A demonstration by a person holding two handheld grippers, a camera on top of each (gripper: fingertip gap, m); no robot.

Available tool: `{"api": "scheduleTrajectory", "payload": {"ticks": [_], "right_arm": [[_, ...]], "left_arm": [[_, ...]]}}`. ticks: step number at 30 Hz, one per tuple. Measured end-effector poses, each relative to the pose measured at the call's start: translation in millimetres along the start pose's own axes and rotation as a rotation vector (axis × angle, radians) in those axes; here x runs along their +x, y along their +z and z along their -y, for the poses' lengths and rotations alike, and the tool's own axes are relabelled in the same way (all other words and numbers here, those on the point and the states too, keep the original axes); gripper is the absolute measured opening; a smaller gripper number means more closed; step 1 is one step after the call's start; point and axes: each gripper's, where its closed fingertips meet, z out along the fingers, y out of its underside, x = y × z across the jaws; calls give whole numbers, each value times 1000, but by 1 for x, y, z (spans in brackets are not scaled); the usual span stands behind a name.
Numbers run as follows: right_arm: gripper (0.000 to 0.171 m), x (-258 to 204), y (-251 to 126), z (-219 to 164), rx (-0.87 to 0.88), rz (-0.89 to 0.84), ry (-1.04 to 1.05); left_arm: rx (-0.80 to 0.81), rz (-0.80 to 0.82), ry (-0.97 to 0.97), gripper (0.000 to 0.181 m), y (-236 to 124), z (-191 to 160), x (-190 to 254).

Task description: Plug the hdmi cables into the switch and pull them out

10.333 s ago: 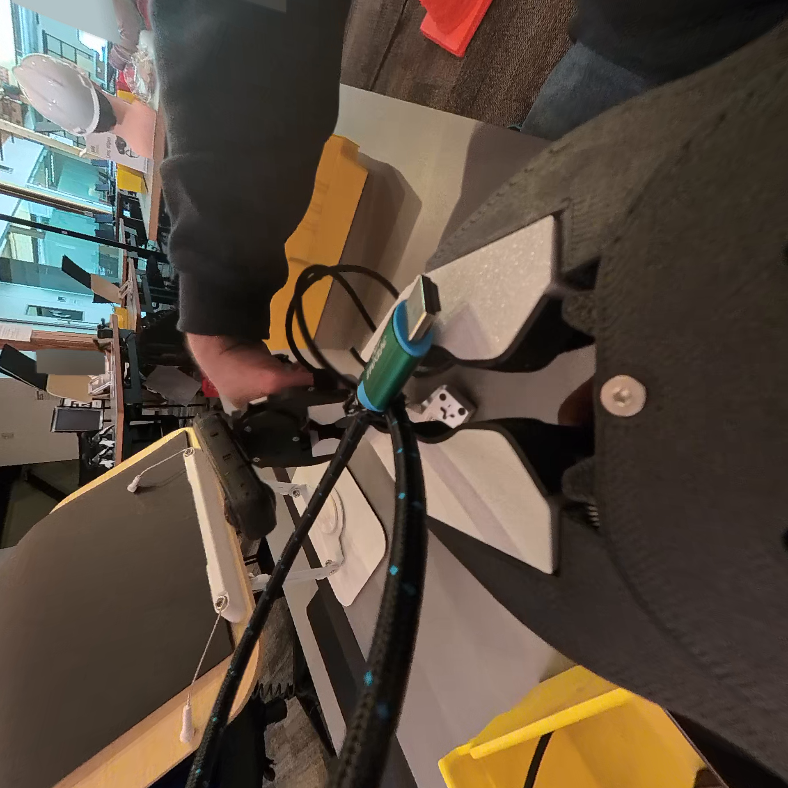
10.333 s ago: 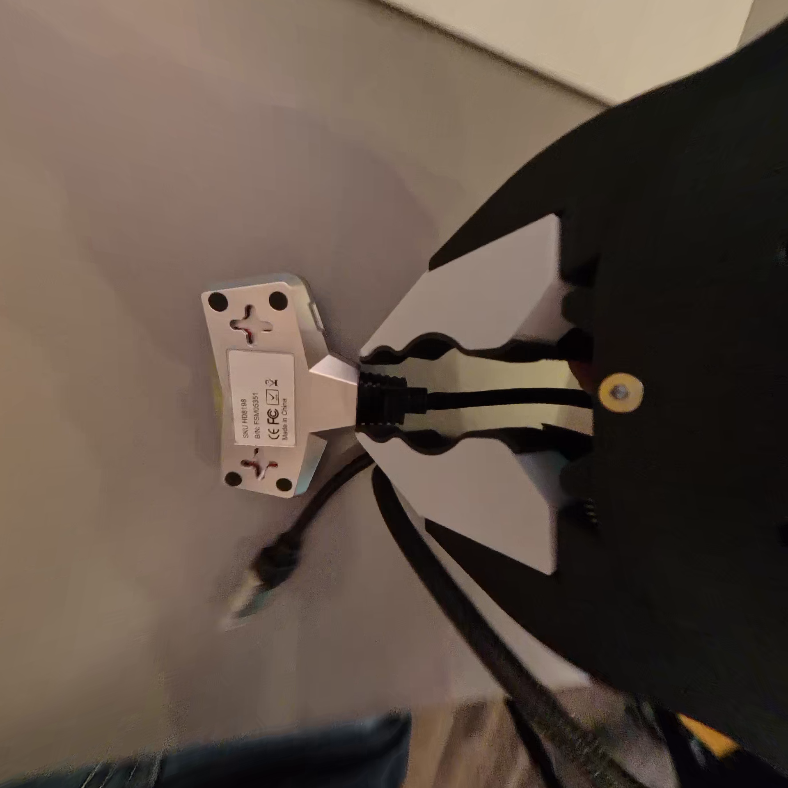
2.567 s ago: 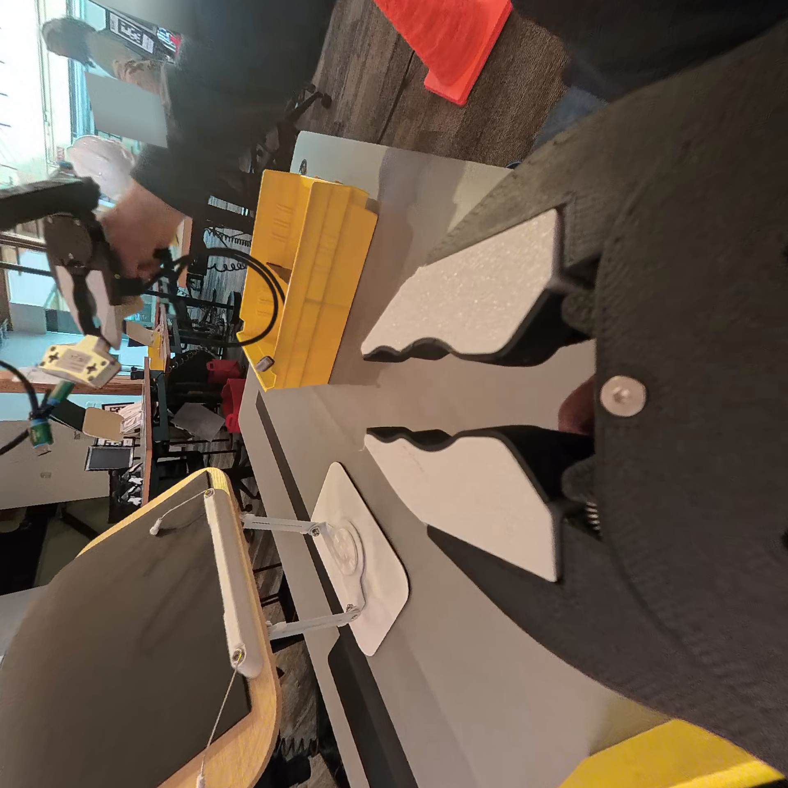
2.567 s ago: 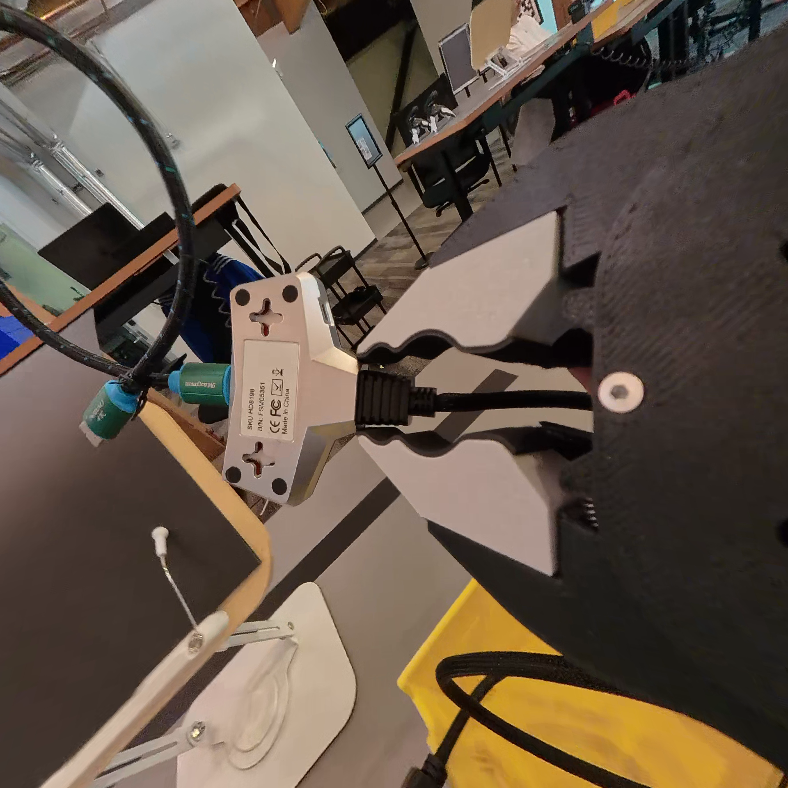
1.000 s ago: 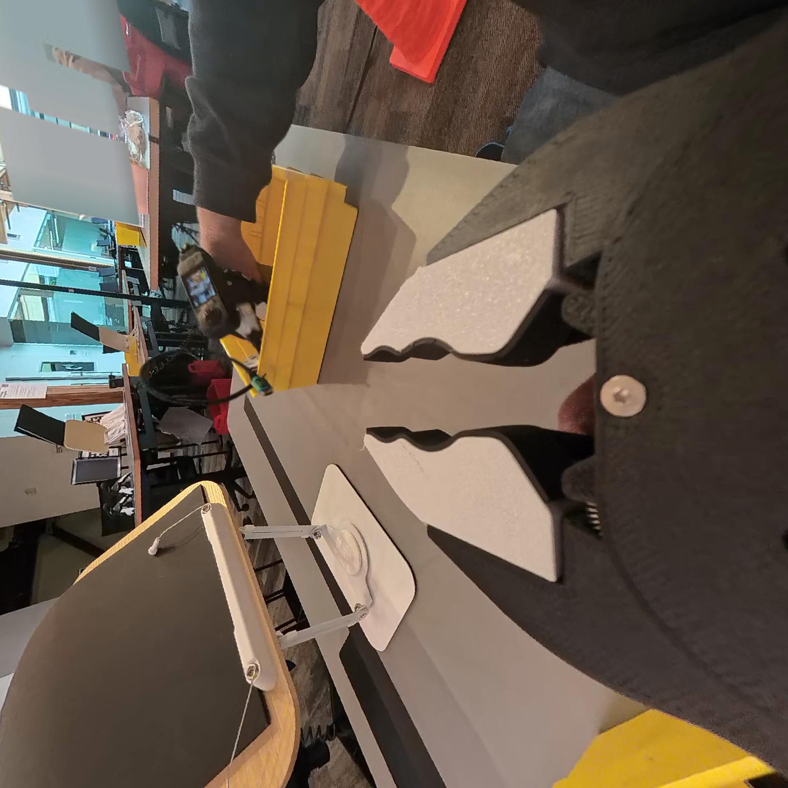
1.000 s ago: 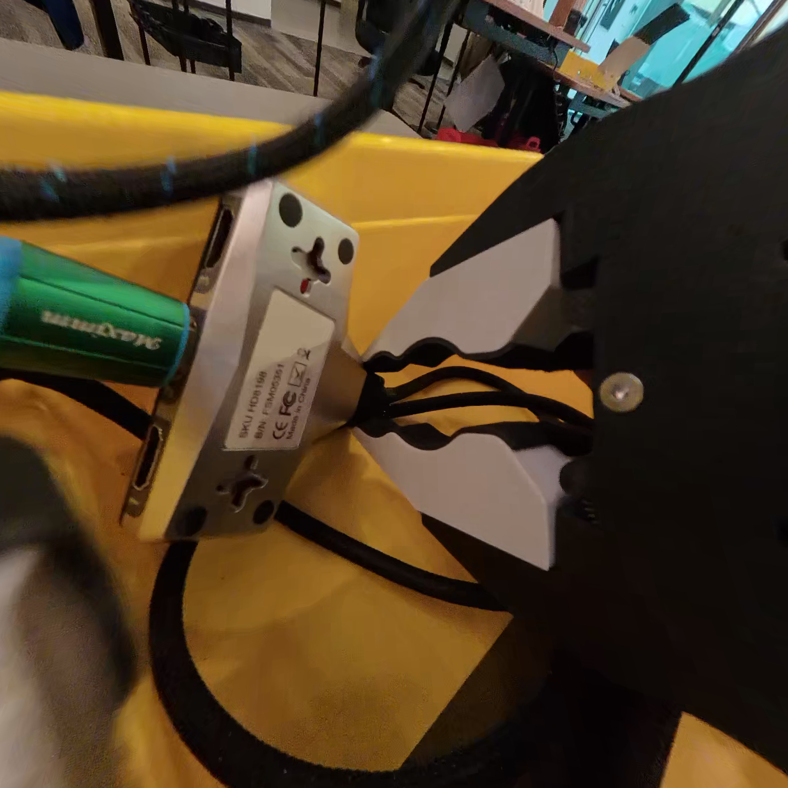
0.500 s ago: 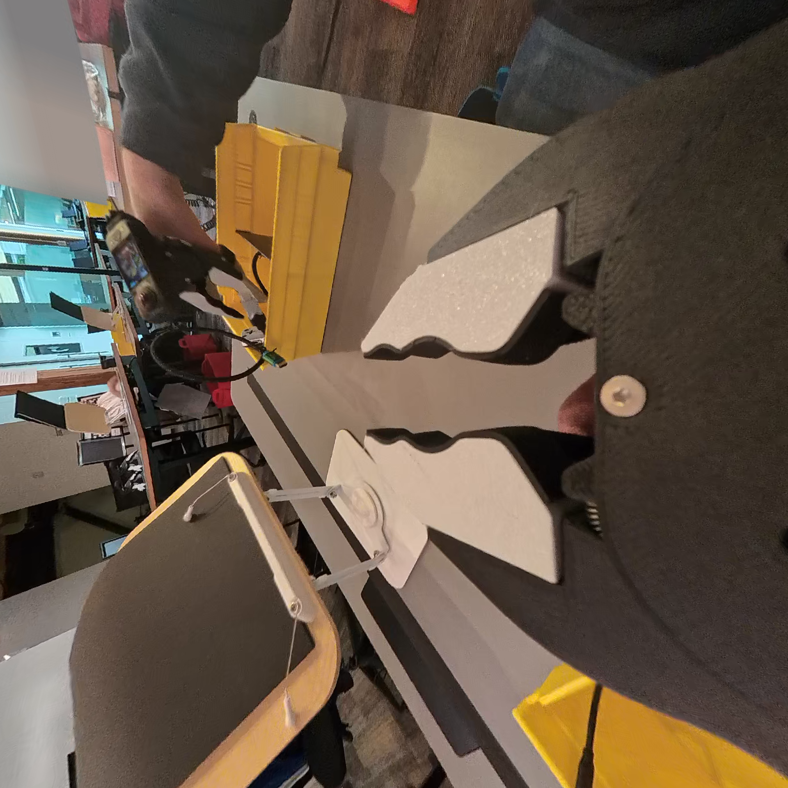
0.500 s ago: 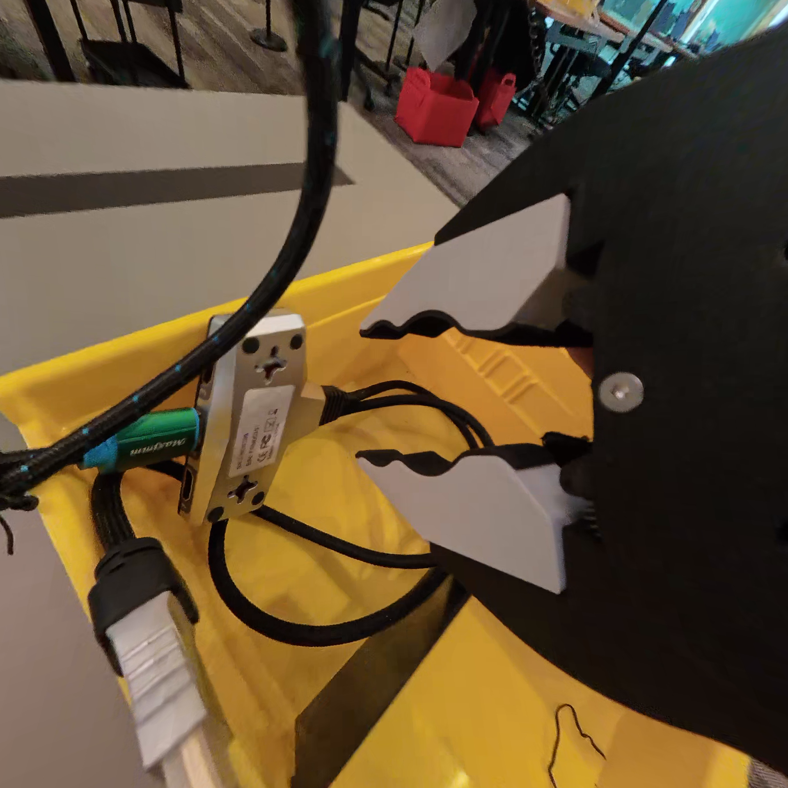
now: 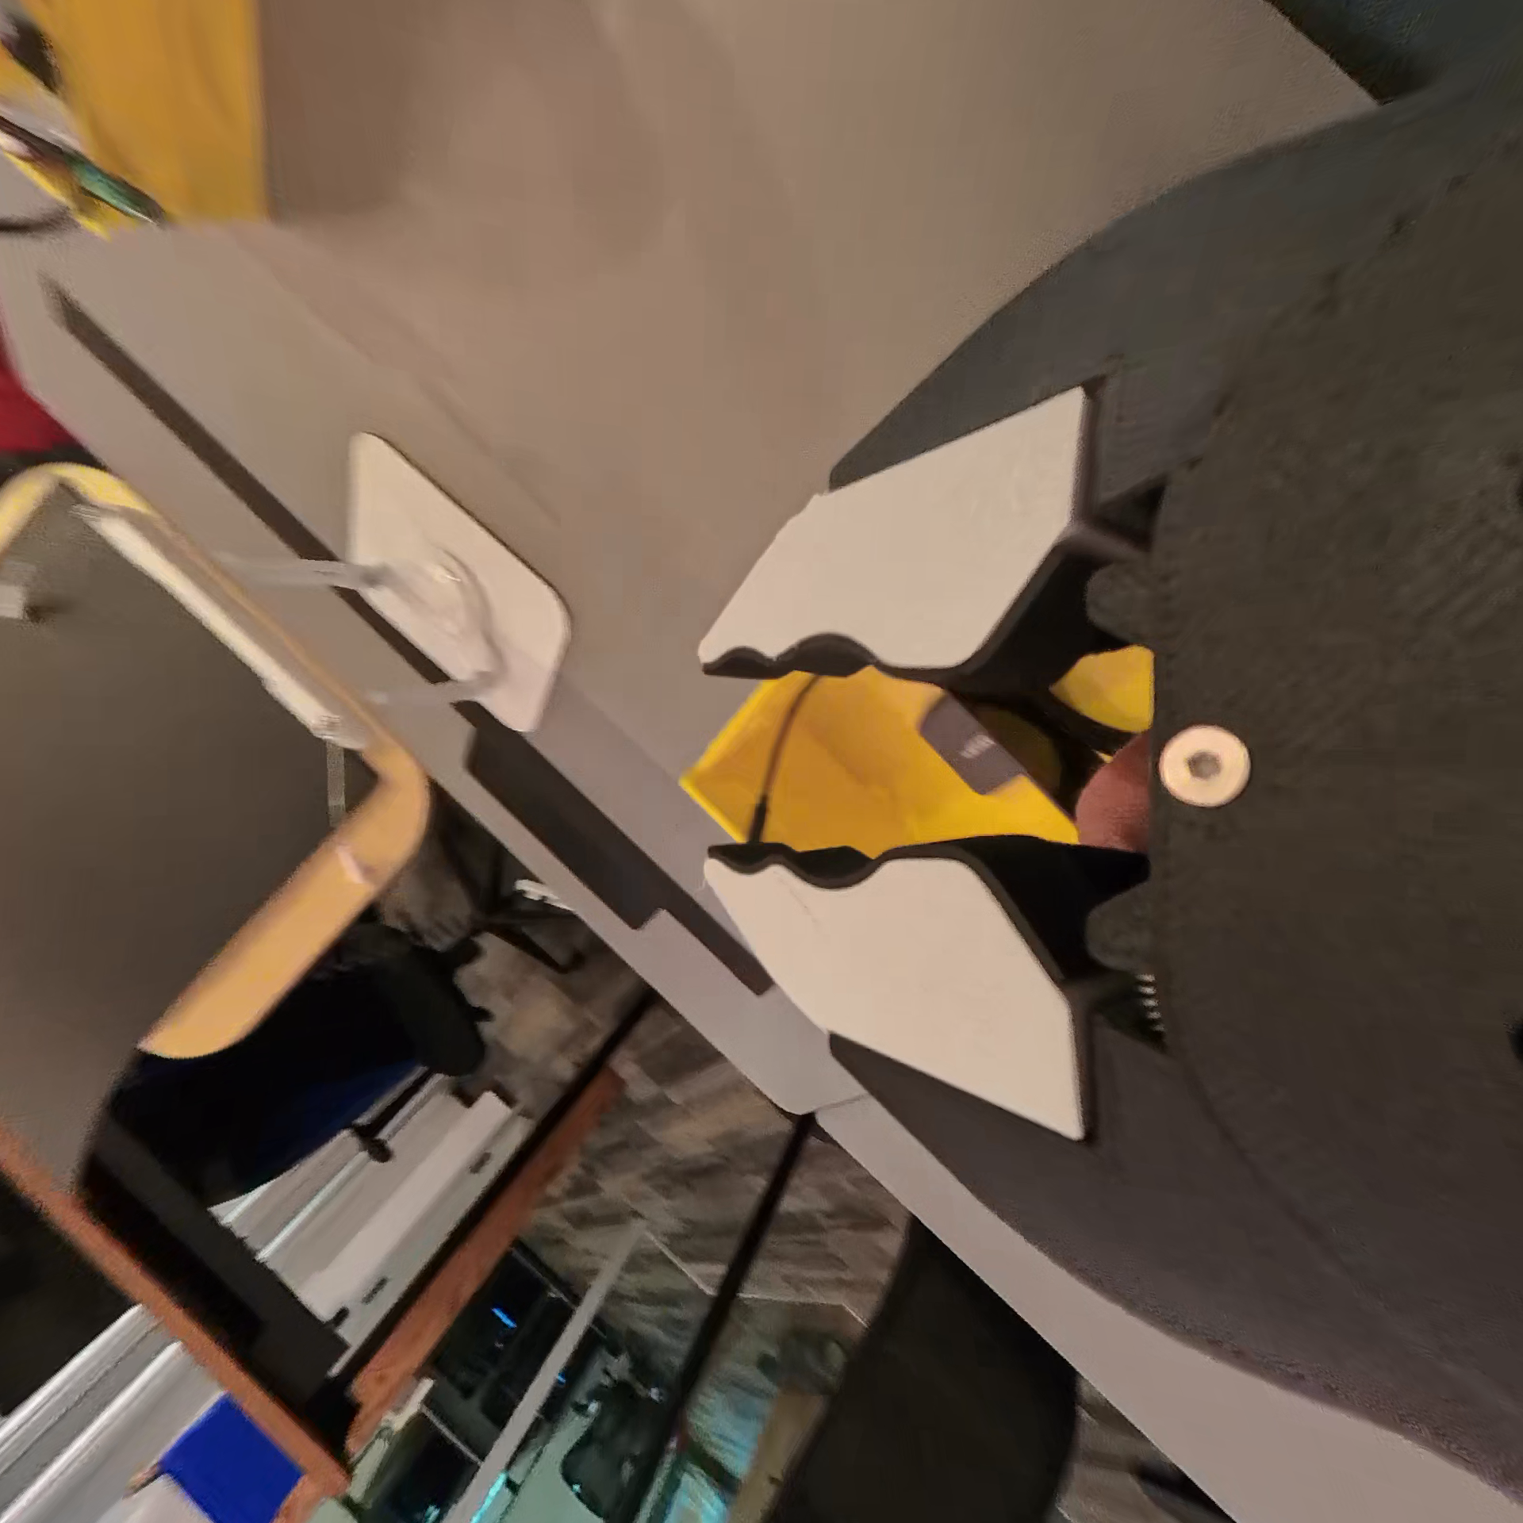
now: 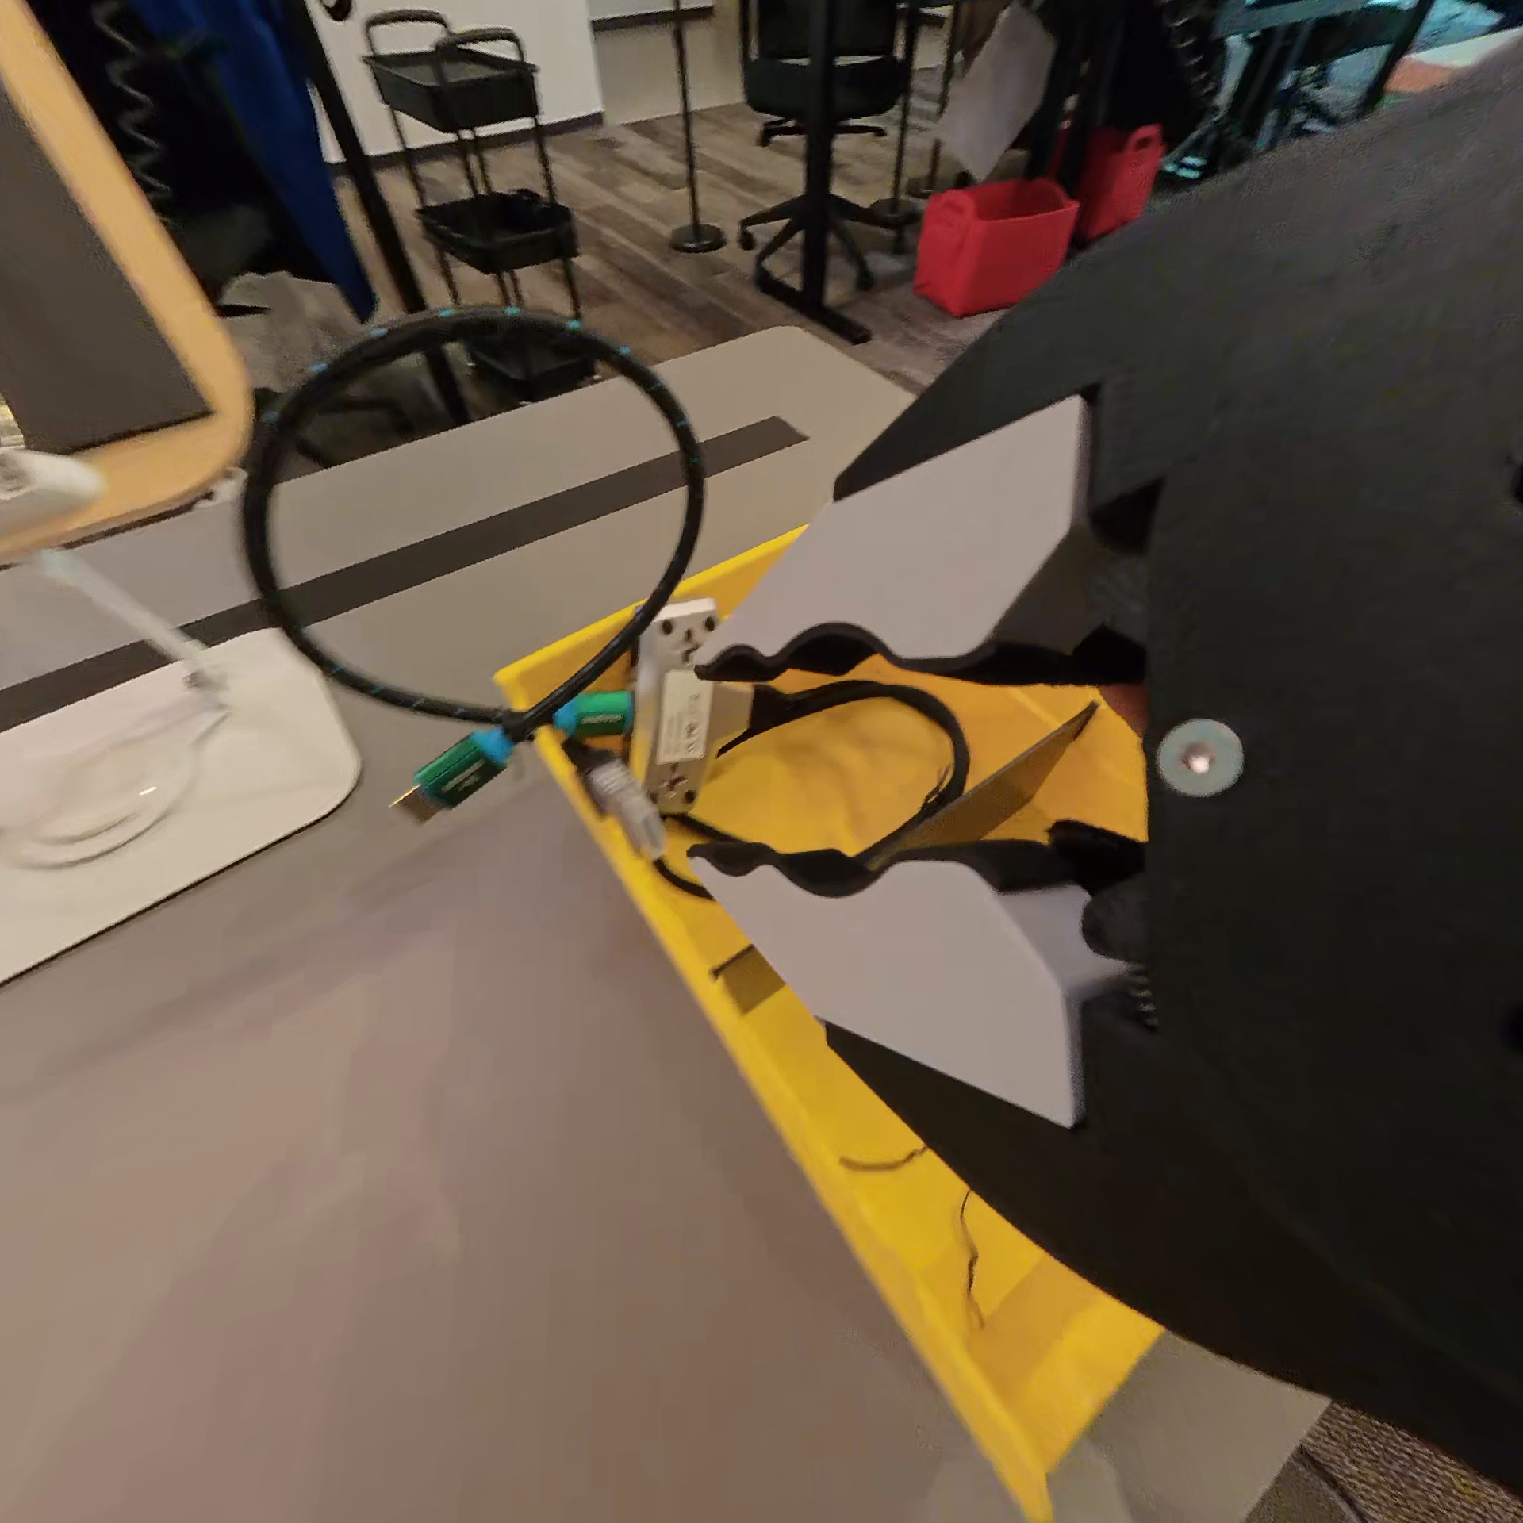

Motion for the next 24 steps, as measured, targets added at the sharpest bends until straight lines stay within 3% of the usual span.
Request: {"api": "scheduleTrajectory", "payload": {"ticks": [5,11,19,24], "right_arm": [[36,-41,-12,37,106,47,-41],[34,-82,-13,69,188,102,-77],[33,-110,-15,89,256,138,-89],[32,-113,-17,93,280,141,-84]], "left_arm": [[-286,-33,136,41,28,-63,-10],[-413,-209,102,39,84,-101,0],[-557,-288,-337,34,147,-134,-11],[-537,-357,-528,27,169,-136,2]]}}
